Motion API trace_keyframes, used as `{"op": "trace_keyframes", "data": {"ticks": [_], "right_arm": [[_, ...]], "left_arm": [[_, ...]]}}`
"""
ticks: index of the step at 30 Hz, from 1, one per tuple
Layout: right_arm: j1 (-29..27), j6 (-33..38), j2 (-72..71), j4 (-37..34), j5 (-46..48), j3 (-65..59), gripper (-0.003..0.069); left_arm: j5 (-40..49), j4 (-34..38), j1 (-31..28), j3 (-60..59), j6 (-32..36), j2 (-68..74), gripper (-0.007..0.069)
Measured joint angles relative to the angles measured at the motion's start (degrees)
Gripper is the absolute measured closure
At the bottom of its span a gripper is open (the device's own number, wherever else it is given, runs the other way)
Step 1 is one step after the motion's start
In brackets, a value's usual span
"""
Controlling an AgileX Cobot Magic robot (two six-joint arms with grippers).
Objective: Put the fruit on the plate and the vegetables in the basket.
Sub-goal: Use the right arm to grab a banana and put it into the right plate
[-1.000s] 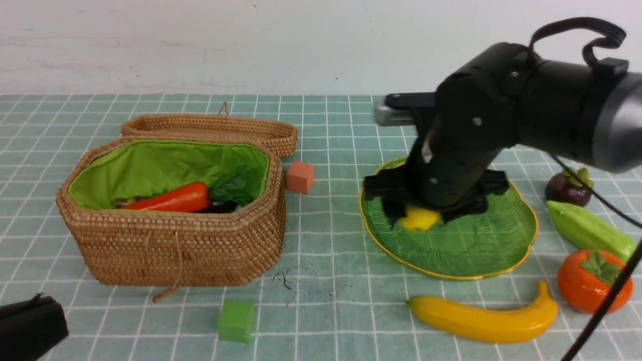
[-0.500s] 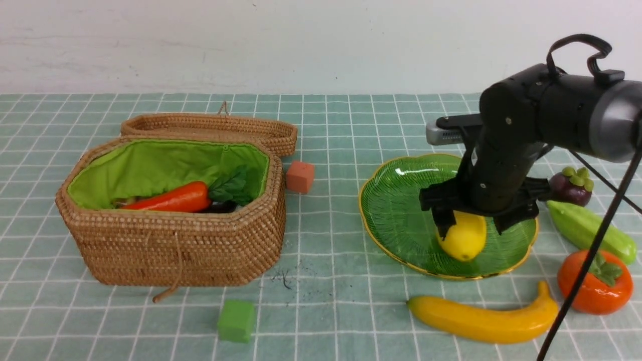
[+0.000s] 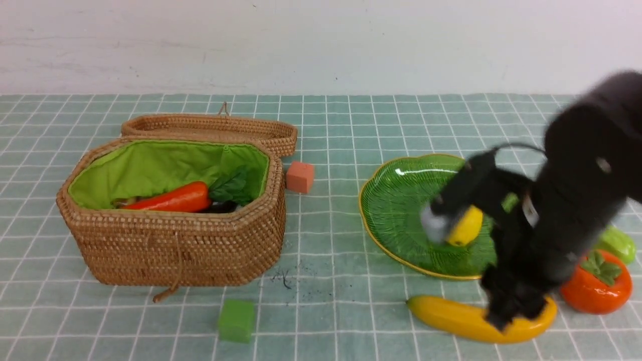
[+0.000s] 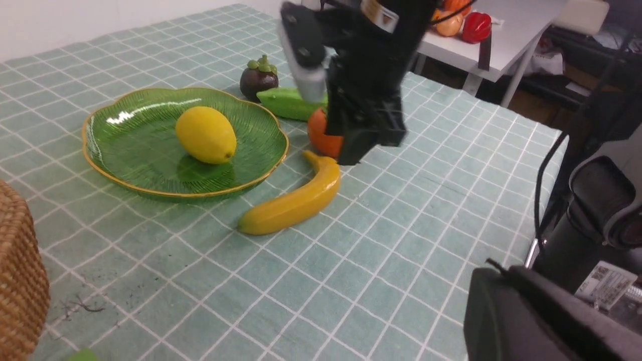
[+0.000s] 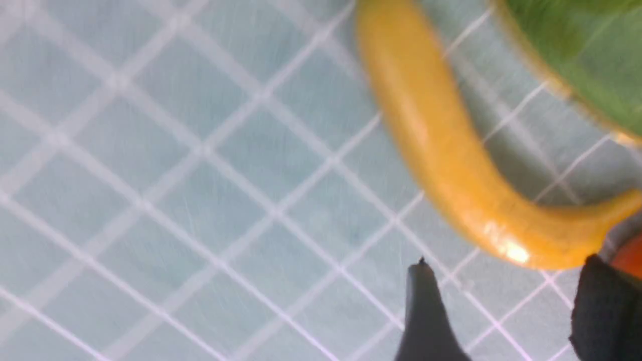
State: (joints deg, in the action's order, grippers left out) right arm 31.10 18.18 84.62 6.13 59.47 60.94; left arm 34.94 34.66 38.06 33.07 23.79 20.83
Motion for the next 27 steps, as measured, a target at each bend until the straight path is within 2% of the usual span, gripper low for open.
{"op": "trace_keyframes", "data": {"ticks": [5, 10, 16, 23, 25, 27], "right_arm": [[-2.1, 4.6, 0.2, 0.7, -6.0, -6.1, 0.023], [-4.1, 8.0, 4.7, 0.9, -13.7, -7.3, 0.0159], [-4.1, 11.3, 10.0, 0.9, -18.1, -7.3, 0.0147], [-4.1, 11.7, 15.0, 1.0, -21.4, -7.1, 0.0152], [-4.1, 11.7, 15.4, 1.0, -21.1, -6.9, 0.0178], [-4.1, 11.7, 15.4, 0.4, -20.6, -6.9, 0.0263]], "left_arm": [[0.9, 0.0, 0.0, 0.0, 0.3, 0.0, 0.0638], [0.9, 0.0, 0.0, 0.0, 0.4, 0.0, 0.0638], [1.0, 0.0, 0.0, 0.0, 0.4, 0.0, 0.0638], [1.0, 0.0, 0.0, 0.0, 0.4, 0.0, 0.0638], [1.0, 0.0, 0.0, 0.0, 0.4, 0.0, 0.0638], [1.1, 0.0, 0.0, 0.0, 0.4, 0.0, 0.0638]]}}
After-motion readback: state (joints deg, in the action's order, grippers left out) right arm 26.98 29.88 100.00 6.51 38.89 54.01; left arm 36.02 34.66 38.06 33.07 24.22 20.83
